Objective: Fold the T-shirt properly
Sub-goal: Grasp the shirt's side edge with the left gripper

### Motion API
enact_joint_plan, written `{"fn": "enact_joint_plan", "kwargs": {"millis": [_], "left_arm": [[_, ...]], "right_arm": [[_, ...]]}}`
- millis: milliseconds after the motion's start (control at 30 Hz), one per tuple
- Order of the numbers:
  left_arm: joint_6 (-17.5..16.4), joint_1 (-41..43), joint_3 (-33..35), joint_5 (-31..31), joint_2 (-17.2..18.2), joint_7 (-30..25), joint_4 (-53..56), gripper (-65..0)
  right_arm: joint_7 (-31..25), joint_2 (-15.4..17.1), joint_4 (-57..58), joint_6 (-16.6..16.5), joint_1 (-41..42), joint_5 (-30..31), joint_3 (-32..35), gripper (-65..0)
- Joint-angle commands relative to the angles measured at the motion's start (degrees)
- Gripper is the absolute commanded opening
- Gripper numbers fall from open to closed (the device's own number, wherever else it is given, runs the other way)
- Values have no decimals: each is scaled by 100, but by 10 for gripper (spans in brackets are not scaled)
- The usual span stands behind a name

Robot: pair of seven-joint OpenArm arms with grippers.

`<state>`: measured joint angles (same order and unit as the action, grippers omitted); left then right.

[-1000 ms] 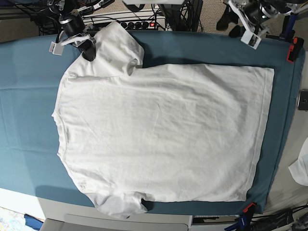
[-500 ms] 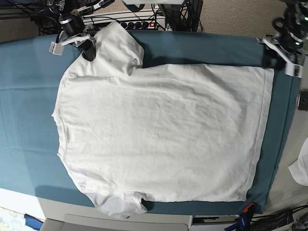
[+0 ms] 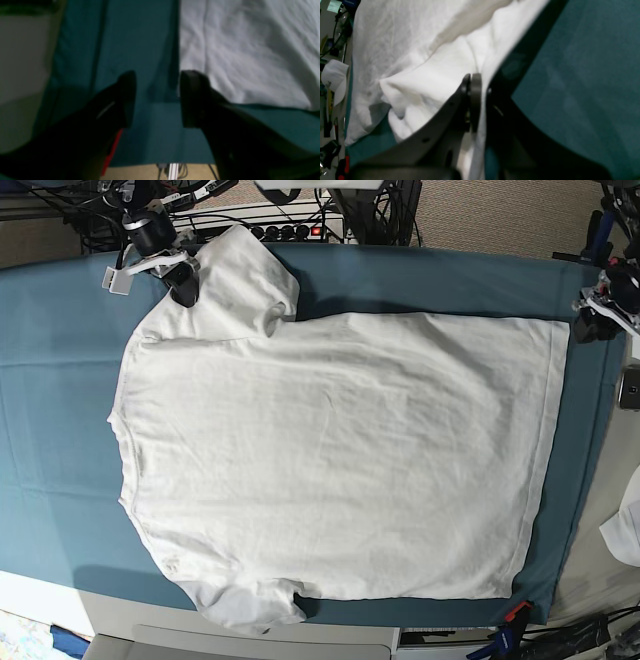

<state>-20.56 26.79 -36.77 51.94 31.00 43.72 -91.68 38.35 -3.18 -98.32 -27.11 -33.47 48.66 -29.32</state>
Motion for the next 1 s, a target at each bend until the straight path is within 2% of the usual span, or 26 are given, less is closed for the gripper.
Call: {"fn": "enact_joint_plan", "kwargs": {"millis": [0,167,433,733,867,967], "left_arm": [[-31,-50,-35,122,140,-103,15,-355],[-24,-179,118,127,140,-66,310,-355],[-28,-479,866,13,140,-7,367,-355],[-35,-522,885,173,157,243,365,-355],[-319,-522,885,503,157,494,365,-354],[-378,-522,885,605,155,584,365,-353]], "right_arm": [[214,17,-20,76,-66,-223,2,-650],[212,15,-20,76,-68,-223,2,-650],[216,15,-20,76,-68,-227,2,-650],[210,15,-20,76,-66,-328,2,-650],[212,15,-20,76,-68,-330,2,-650],[214,15,-20,76,-68,-330,2,-650]]}}
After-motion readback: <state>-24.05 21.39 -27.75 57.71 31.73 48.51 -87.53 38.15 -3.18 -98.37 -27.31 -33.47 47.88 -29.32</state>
